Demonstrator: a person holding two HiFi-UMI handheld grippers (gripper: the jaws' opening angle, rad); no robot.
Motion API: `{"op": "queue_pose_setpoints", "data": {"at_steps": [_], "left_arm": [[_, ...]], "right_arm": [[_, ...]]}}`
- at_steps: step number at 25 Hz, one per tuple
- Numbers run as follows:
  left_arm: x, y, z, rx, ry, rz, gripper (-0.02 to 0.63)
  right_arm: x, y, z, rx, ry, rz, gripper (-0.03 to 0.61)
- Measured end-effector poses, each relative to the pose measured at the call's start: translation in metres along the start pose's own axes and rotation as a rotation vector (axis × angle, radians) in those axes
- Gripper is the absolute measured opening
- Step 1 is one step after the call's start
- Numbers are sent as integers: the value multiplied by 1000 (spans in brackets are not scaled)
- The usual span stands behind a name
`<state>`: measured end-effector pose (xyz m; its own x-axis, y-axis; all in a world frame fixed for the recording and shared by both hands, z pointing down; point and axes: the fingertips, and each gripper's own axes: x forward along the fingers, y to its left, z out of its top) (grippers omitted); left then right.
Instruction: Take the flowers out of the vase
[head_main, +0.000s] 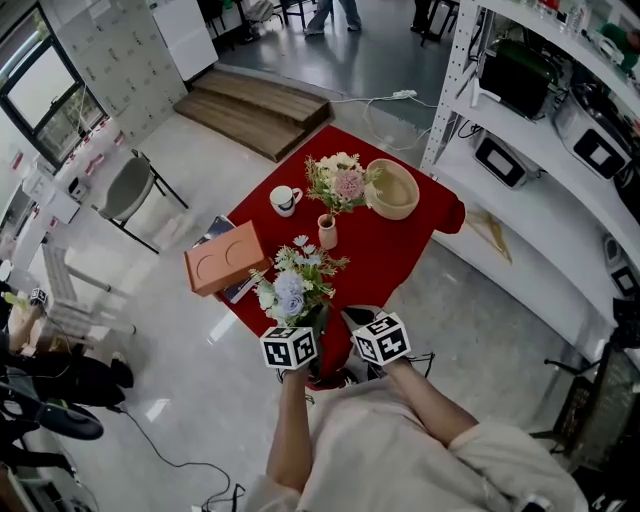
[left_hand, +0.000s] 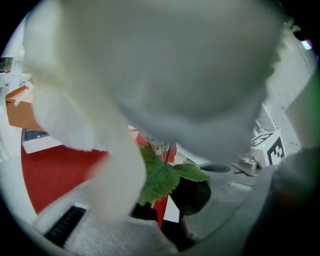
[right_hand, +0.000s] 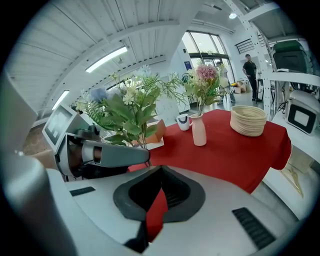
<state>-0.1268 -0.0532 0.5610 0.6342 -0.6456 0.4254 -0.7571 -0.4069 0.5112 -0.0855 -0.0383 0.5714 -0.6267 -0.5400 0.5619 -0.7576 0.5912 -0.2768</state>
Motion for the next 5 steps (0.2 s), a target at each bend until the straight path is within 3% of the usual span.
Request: {"op": "queue_pose_setpoints", "data": {"at_steps": [5], "left_arm": [[0,1,2,9,1,-11,44]], "right_arm": [[3,2,-1,5,-7,-2,6]]}}
